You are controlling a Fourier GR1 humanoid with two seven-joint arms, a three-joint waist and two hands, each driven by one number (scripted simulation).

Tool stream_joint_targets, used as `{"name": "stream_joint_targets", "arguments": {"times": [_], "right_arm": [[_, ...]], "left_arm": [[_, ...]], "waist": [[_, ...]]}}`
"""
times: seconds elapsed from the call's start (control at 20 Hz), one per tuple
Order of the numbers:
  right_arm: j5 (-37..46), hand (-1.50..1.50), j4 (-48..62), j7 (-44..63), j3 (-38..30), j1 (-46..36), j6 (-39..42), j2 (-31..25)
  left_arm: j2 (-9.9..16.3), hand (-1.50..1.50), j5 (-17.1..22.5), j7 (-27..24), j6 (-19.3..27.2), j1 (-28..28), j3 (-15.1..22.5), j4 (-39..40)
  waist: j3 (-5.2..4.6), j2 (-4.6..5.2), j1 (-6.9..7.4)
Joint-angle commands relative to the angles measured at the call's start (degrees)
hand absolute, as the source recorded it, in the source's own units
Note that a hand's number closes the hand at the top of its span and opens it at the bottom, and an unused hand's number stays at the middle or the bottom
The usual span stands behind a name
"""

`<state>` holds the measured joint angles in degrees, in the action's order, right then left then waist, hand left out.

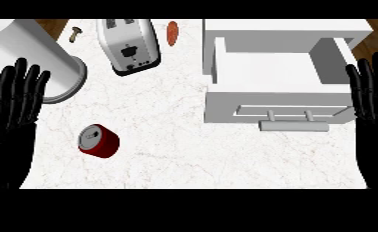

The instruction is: Pick up the can, place it into the drawer and close the drawer

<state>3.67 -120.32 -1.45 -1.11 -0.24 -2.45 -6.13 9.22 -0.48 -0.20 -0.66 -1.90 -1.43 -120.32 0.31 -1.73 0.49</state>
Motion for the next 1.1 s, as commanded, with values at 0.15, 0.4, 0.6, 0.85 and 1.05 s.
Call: {"name": "stream_joint_targets", "arguments": {"times": [0.15,0.4,0.6,0.85,1.05], "right_arm": [[1.53,-1.50,-0.62,0.32,3.00,-0.32,-0.60,1.94],[0.85,-1.50,6.44,10.39,1.61,1.79,-2.67,3.20],[-2.83,-1.50,0.16,13.28,-0.56,7.22,0.28,0.97],[-1.53,-1.50,-2.41,10.54,1.64,12.88,1.64,2.76],[-5.71,-1.50,2.93,8.93,-4.39,9.23,4.71,-0.28]], "left_arm": [[2.28,-1.50,12.51,-2.13,-10.70,-3.39,0.32,-5.75],[5.49,-1.50,11.83,8.75,-11.88,-10.30,1.85,-1.51],[4.71,-1.50,11.84,14.56,-10.85,-12.51,3.40,-8.15],[4.39,-1.50,14.14,11.81,-14.66,-17.97,-1.32,-10.27],[2.76,-1.50,17.19,15.80,-13.44,-14.50,-4.07,-8.58]], "waist": [[-0.36,1.59,0.00],[-0.32,1.93,0.58],[-0.28,1.60,-0.47],[-0.31,1.60,-0.36],[-0.31,1.69,-0.40]]}}
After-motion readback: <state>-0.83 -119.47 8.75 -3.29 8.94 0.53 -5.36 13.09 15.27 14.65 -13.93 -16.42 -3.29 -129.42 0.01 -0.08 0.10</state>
